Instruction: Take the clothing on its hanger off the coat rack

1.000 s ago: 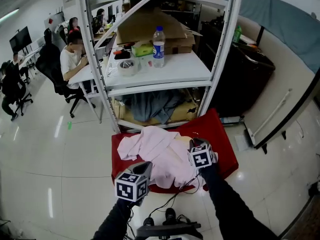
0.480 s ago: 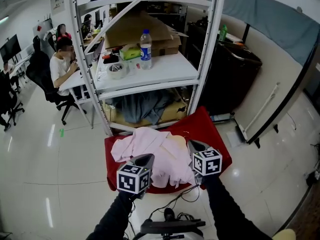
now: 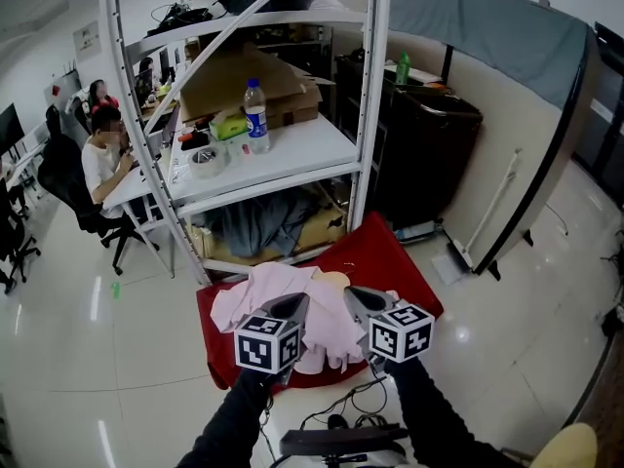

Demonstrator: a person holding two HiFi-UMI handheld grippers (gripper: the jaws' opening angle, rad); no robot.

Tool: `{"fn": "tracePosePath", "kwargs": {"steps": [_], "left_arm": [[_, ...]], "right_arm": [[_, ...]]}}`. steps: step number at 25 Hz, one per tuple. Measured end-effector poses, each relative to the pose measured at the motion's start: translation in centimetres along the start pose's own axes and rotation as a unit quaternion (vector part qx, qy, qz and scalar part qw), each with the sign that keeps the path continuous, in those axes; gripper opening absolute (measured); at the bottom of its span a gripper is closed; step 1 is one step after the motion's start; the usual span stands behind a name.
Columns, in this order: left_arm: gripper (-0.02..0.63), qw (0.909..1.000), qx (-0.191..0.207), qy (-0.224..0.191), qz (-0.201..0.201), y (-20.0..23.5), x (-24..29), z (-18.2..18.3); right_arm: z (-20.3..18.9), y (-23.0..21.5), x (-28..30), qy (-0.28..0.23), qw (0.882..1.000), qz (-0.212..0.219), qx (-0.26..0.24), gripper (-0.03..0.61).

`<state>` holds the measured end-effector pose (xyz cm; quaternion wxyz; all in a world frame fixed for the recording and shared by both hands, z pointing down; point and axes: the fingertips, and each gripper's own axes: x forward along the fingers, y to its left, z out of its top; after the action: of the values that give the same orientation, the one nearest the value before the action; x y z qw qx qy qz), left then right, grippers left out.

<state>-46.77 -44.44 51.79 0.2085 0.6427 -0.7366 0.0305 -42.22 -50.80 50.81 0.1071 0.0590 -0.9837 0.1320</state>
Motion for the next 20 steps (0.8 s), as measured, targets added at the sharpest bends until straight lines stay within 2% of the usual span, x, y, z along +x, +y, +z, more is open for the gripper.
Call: {"fn": "tracePosePath", "kwargs": {"steps": [20], "left_arm": [[-0.005, 0.9997, 0.019, -0.017, 0.004, -0.7, -1.0, 2.5]], "right_arm": [[2.9, 2.3, -0.4, -0.021, 0.999, 0.03, -0.003, -0.025]]}}
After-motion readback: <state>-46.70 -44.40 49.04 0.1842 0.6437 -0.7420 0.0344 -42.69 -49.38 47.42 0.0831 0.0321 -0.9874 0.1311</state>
